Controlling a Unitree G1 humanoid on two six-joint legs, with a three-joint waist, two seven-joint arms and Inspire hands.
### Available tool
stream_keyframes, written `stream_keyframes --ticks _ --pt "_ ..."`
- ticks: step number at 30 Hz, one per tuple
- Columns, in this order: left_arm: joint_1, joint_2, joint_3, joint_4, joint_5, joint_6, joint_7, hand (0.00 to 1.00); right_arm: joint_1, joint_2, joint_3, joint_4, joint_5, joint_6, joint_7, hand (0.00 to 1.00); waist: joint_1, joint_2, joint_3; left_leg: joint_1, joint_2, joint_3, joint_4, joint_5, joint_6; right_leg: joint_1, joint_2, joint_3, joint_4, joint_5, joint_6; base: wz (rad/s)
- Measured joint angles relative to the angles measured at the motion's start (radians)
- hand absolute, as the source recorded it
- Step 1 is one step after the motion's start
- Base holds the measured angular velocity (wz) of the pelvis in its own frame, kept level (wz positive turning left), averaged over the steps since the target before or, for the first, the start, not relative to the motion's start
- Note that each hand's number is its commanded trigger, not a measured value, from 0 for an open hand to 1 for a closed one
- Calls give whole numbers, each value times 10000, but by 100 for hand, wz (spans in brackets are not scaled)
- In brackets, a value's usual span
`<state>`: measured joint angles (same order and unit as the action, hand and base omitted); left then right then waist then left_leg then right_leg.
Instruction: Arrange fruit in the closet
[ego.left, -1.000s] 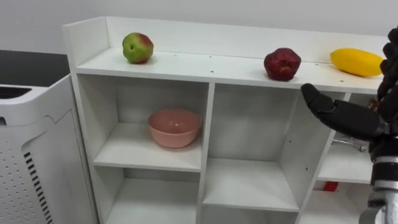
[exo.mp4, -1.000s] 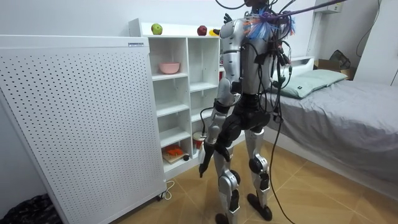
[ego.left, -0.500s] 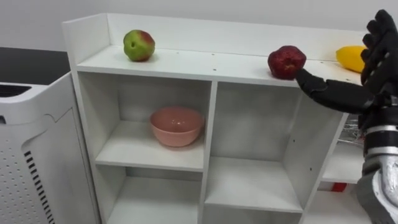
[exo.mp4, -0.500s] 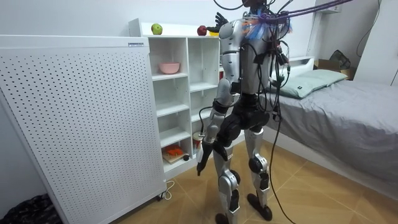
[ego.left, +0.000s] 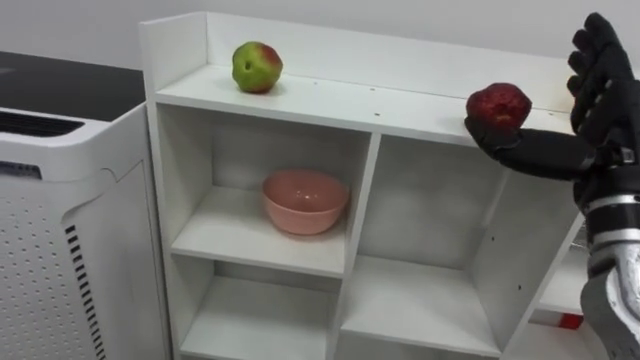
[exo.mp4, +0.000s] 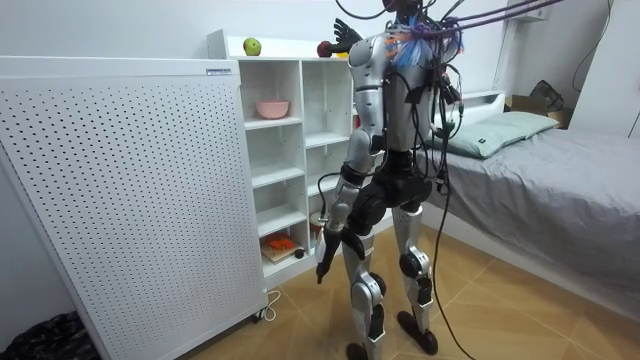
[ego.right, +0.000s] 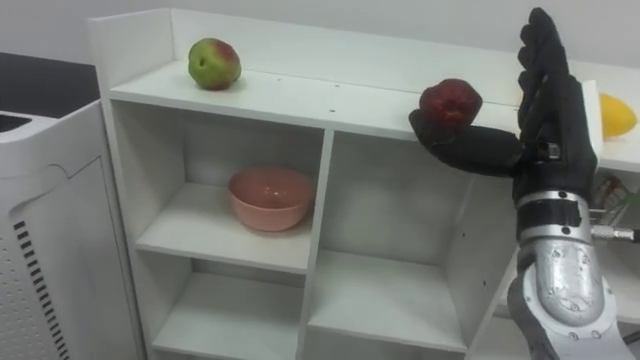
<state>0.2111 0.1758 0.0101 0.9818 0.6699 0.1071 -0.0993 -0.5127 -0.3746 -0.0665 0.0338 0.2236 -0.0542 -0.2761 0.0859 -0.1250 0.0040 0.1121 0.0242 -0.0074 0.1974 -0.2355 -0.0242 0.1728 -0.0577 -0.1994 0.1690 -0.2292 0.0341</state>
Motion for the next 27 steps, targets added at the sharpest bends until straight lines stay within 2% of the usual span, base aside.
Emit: stream_keyframes --ticks 4,9,11,17,18,19,21,25,27 --pt "-20 39 0 -299 -63 128 -184 0 -274 -43 5 5 -7 243 372 0 -40 33 20 -20 0 -7 19 0 0 3 0 -1 -3 0 0 1" --pt "-18 82 -1 -574 -83 164 -197 0 -392 -215 9 36 -23 262 403 0 -24 86 26 -114 -8 -98 36 0 0 -9 0 16 2 0 0 3" --pt "24 72 -12 -540 -21 164 -165 0 -389 -215 24 505 -29 269 496 0 11 129 27 58 -8 -278 2 0 0 55 10 20 39 0 0 -2" --pt "166 21 -29 -541 -19 183 -111 0 -390 -218 28 1262 -121 442 705 0 11 146 35 43 -12 -373 -44 0 0 10 16 59 22 0 0 -1" --pt "222 18 -28 -541 -18 198 -113 0 -406 -234 21 1269 -144 436 742 40 9 146 34 43 -12 -373 -46 0 0 9 16 73 17 0 0 0" --pt "241 16 -26 -541 -19 235 -114 0 -406 -295 22 1275 -147 448 790 56 10 145 34 42 -12 -376 -46 0 0 9 17 75 17 0 0 0" --pt "241 13 -25 -542 -18 250 -115 0 -406 -389 23 1277 -159 467 837 100 6 145 34 42 -12 -399 -48 0 0 9 18 76 19 0 0 0" --pt "261 16 -12 -543 -22 250 -115 0 -405 -439 22 1283 -220 479 880 100 -30 141 31 48 -17 -796 -62 0 0 22 49 77 33 1 -1 1" --pt "260 16 -12 -543 -49 250 -115 0 -404 -519 23 1302 -327 480 954 100 -40 141 30 45 -17 -858 -83 0 0 32 63 77 31 1 -2 7"
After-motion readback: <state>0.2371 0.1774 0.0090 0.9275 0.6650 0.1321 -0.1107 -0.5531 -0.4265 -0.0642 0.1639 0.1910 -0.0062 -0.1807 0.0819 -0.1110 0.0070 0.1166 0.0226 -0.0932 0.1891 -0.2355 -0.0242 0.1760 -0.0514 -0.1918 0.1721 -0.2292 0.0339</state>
